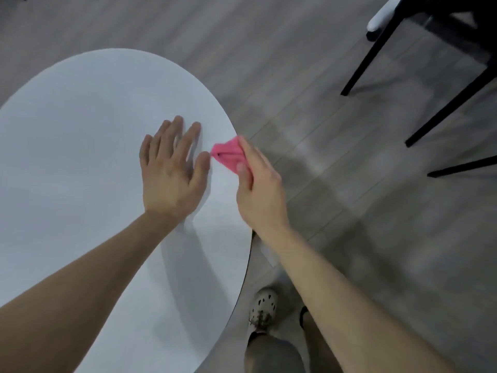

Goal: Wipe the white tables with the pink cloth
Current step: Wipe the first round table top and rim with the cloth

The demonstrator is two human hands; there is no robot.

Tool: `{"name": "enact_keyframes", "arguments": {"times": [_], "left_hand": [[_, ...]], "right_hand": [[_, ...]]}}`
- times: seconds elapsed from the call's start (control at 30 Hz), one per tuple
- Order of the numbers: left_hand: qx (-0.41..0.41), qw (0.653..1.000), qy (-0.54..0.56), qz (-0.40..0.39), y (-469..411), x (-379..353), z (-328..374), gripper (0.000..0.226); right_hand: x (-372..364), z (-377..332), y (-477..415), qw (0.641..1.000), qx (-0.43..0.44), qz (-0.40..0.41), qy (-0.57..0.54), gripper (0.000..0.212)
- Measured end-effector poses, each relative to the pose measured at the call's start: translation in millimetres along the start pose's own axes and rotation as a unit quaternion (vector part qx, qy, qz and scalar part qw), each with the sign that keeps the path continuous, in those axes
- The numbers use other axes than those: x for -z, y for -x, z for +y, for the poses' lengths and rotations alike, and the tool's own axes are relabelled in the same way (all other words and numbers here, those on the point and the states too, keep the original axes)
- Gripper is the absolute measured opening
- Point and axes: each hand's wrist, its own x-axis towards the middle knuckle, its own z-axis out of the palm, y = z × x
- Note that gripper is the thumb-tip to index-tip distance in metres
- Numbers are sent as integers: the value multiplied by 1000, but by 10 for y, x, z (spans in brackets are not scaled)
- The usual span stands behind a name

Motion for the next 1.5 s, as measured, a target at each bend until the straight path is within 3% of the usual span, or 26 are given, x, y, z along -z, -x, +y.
{"name": "enact_keyframes", "arguments": {"times": [0.1,0.17,0.27,0.43,0.6,0.7,0.8,0.87,0.97,1.07,1.2,1.3,1.4,1.5], "left_hand": [[4,1000,2,-8,-3,-9,-7,56],[3,1000,3,-6,3,-9,-14,55],[-6,1000,8,5,14,3,-9,55],[-15,1000,15,13,31,-3,-2,54],[-12,1000,24,7,38,20,33,54],[-10,1000,27,3,49,36,51,53],[-13,999,31,3,38,59,57,53],[-7,999,34,-4,46,74,79,54],[-9,999,37,-15,25,96,99,56],[-5,999,33,-25,17,103,112,55],[-2,999,34,-34,11,133,128,55],[3,998,35,-45,4,147,135,55],[-4,998,19,-57,-5,181,118,56],[-3,999,20,-49,-117,283,28,50]], "right_hand": [[-25,-90,-1037,992,22,-65,102,47],[-101,-127,-1120,991,19,-68,110,48],[1,-92,-434,998,20,-12,58,49],[255,-69,507,999,-5,-12,48,52],[-158,-275,-1023,998,-1,-11,58,37],[-353,-227,-1879,995,1,-76,67,44],[-260,-181,-1796,992,-3,-127,24,40],[-6,-162,-1309,994,-29,-101,-9,32],[228,-95,-764,996,16,-82,-6,35],[-24,-100,-1292,990,37,-125,59,42],[-501,-272,-2182,951,141,-229,155,47],[-684,-296,-2274,960,132,-194,155,54],[-769,-326,-2292,982,95,-124,110,30],[-725,-350,-2359,979,98,-141,107,14]]}}
